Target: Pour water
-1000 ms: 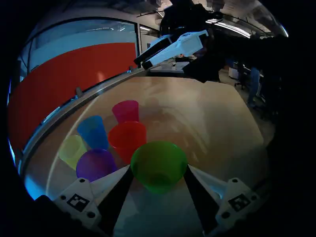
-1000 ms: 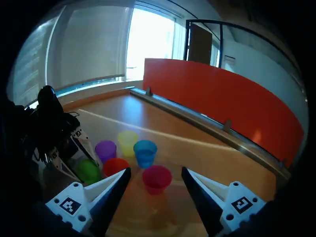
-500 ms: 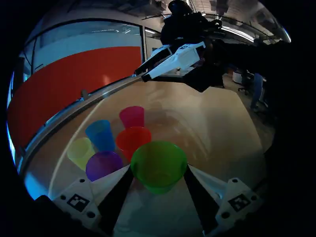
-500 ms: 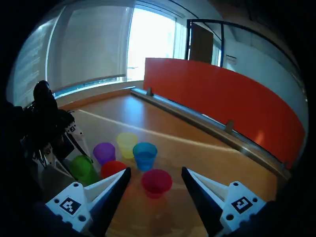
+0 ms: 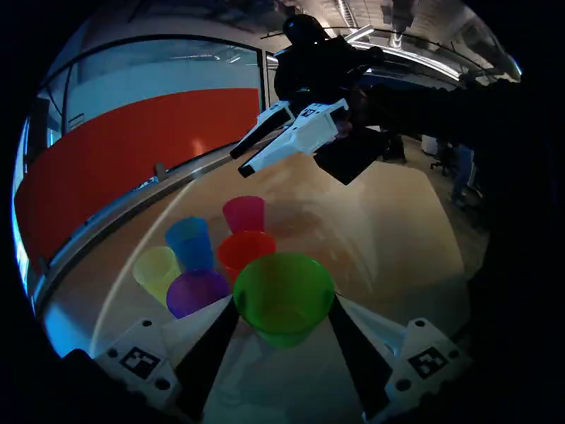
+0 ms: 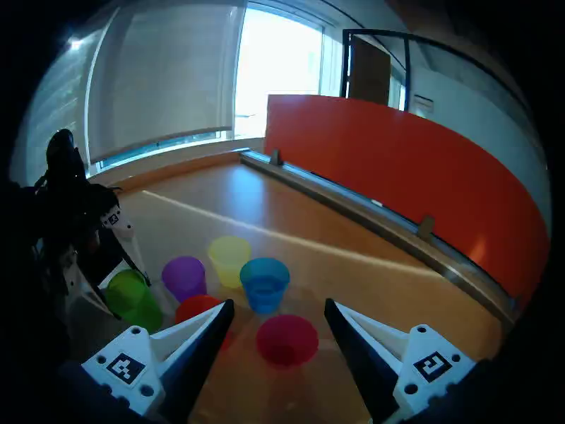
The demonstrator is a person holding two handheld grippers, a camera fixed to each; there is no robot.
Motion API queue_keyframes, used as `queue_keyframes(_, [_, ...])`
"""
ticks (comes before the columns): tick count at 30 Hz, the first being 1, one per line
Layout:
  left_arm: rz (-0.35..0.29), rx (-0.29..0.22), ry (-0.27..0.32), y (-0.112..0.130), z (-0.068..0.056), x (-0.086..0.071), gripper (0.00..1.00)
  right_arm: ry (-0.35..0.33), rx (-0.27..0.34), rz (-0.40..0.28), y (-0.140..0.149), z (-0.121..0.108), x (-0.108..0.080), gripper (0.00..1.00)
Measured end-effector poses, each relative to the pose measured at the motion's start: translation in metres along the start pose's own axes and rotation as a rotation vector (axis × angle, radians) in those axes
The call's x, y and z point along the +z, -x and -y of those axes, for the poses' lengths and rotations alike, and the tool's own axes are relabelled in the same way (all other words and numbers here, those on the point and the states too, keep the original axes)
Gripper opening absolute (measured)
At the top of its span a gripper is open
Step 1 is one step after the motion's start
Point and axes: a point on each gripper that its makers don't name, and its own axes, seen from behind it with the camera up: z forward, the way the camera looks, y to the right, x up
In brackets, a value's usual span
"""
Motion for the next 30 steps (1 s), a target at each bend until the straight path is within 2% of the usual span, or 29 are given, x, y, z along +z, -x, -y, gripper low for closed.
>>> queue_keyframes(15, [-0.011, -0.05, -0.048, 0.001, 0.006, -0.021, 0.86, -0.041, -0.014, 0.047, 0.005, 0.006, 0.044, 0.99])
queue_keyframes(30, [-0.034, -0.09, -0.083, 0.0, 0.013, -0.04, 0.86, -0.077, -0.022, 0.115, 0.016, 0.016, 0.08, 0.99])
